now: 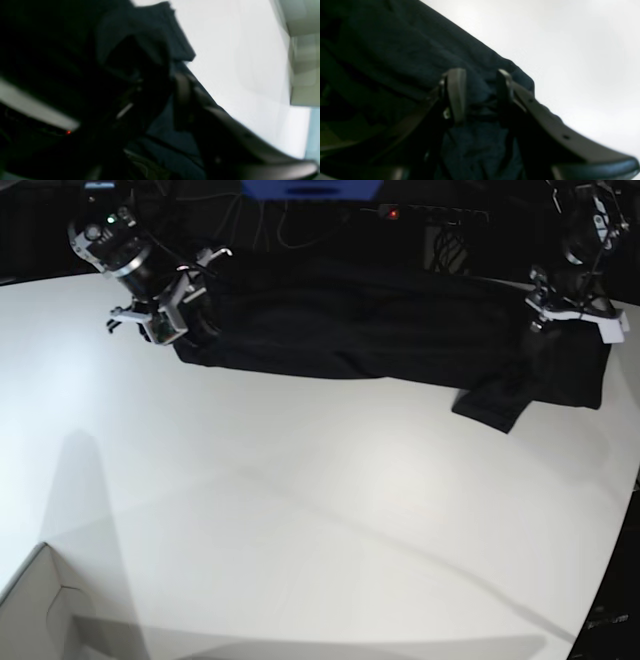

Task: Layout the t-shirt on the table in an organized manner, then fold the t-shirt properly
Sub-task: 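Lower the left gripper to regrasp the shirt end near the sleeve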

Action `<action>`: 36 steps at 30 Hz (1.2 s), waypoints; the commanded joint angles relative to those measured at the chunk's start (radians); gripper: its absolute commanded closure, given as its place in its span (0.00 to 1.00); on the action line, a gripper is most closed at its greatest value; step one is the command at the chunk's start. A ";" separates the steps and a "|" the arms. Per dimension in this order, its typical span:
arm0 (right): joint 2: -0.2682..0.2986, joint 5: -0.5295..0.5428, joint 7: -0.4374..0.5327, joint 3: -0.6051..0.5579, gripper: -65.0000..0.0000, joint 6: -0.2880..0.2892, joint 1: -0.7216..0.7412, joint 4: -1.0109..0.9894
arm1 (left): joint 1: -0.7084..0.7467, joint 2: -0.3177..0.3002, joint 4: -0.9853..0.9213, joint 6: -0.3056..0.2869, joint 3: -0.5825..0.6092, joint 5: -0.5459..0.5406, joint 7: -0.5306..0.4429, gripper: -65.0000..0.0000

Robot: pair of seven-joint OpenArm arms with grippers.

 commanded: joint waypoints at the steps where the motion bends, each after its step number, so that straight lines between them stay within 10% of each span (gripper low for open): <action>1: 0.006 0.013 0.024 0.004 0.68 -0.001 -0.002 0.015 | 0.002 0.000 0.018 -0.008 -0.017 -0.014 -0.019 0.64; 9: 0.010 0.013 0.024 0.004 0.68 -0.001 -0.002 0.012 | 0.002 0.009 0.057 -0.010 -0.046 -0.021 -0.019 0.35; 18: 0.010 0.012 0.024 0.007 0.68 -0.001 -0.003 0.012 | -0.111 0.003 0.177 0.001 -0.046 -0.002 -0.025 0.34; 29: 0.033 0.012 0.022 0.009 0.68 -0.001 -0.008 0.012 | -0.432 0.009 -0.039 0.001 0.159 0.638 -0.024 0.34; 36: 0.032 0.012 0.022 0.012 0.68 -0.001 -0.008 0.010 | -0.561 0.009 -0.345 -0.001 0.219 0.776 -0.030 0.34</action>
